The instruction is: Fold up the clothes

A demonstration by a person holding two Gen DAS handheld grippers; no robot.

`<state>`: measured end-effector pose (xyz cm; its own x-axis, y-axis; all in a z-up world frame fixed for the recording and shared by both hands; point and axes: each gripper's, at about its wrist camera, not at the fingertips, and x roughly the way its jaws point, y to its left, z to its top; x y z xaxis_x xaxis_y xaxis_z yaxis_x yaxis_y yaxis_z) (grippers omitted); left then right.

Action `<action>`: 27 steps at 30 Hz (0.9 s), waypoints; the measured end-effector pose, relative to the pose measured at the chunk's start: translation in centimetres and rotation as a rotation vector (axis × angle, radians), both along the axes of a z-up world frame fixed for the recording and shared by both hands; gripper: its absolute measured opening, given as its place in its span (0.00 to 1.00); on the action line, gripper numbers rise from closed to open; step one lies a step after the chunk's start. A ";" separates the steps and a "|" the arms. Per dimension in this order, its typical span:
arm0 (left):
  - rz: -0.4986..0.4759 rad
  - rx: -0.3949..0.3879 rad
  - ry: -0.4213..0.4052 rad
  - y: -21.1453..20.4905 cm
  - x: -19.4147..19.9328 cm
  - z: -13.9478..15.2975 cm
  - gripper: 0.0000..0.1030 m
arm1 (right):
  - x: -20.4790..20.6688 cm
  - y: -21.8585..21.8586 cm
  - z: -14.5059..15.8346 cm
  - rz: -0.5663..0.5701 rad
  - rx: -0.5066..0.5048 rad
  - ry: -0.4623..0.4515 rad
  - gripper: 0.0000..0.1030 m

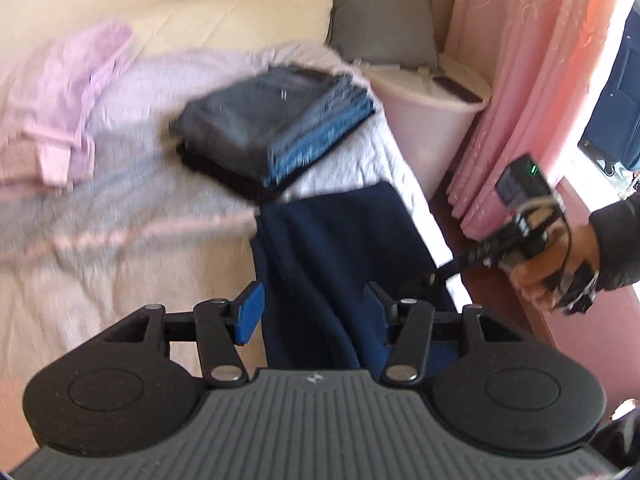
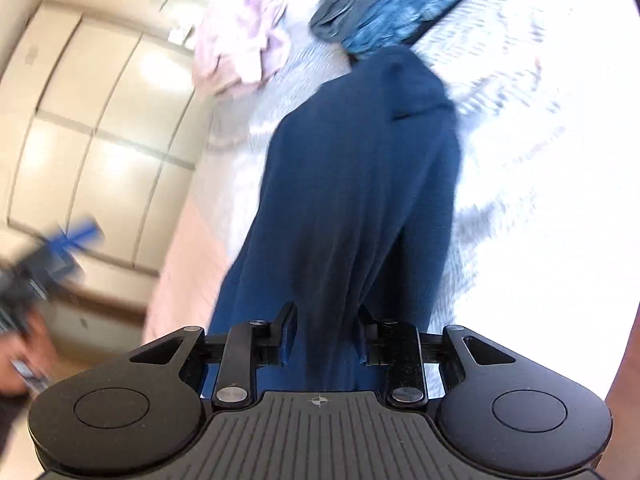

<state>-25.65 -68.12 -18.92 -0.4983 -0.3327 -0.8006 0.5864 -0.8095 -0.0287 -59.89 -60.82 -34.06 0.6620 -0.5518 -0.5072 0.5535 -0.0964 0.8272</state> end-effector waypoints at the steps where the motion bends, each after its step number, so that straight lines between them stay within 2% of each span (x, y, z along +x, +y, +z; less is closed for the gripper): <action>1: 0.005 0.022 -0.009 0.1 0.3 -0.8 0.49 | -0.1 0.4 -0.1 -0.026 0.008 -0.021 0.32; 4: -0.030 0.067 -0.063 1.0 0.6 -3.4 0.49 | -0.4 0.8 -0.6 -0.091 0.036 -0.060 0.32; 7: -0.121 0.086 -0.140 3.0 1.0 -5.8 0.49 | 0.0 1.4 0.2 -0.111 0.030 -0.031 0.32; 10: -0.144 0.105 -0.160 4.9 2.2 -7.7 0.48 | 1.1 3.2 1.2 -0.112 0.000 0.016 0.32; 14: -0.139 0.144 -0.103 5.9 3.3 -9.6 0.41 | 2.7 6.4 1.9 -0.130 -0.002 0.072 0.34; 16: -0.129 0.147 -0.086 5.7 3.6 -10.5 0.34 | 3.9 7.7 1.9 -0.139 0.006 0.113 0.34; 18: -0.124 0.162 -0.065 5.4 4.1 -11.1 0.33 | 5.4 9.3 1.9 -0.140 0.020 0.147 0.34; 20: -0.134 0.176 -0.044 5.1 5.0 -11.2 0.28 | 7.0 10.8 1.4 -0.118 0.031 0.140 0.34; 21: -0.144 0.181 -0.034 4.9 5.5 -11.3 0.15 | 7.9 11.3 1.1 -0.105 0.034 0.144 0.34; 22: -0.165 0.182 -0.026 4.7 5.9 -11.3 0.07 | 8.8 11.7 0.8 -0.091 0.037 0.147 0.34; 24: -0.207 0.185 -0.011 4.3 6.8 -11.3 0.05 | 10.1 11.9 0.0 -0.082 0.030 0.167 0.34; 25: -0.227 0.177 -0.009 4.0 7.3 -11.2 0.05 | 10.1 11.9 -0.6 -0.099 0.046 0.161 0.32; 26: -0.242 0.148 -0.021 3.6 7.9 -11.0 0.05 | 10.0 11.9 -1.1 -0.117 0.062 0.155 0.12; 27: -0.250 0.124 -0.030 3.0 8.5 -10.8 0.06 | 9.9 11.3 -1.3 -0.135 0.065 0.157 0.11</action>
<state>-17.13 -65.12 -29.77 -0.5284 -0.1008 -0.8430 0.3712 -0.9204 -0.1226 -50.02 -49.55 -35.41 0.4948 -0.5927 -0.6355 0.6534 -0.2283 0.7217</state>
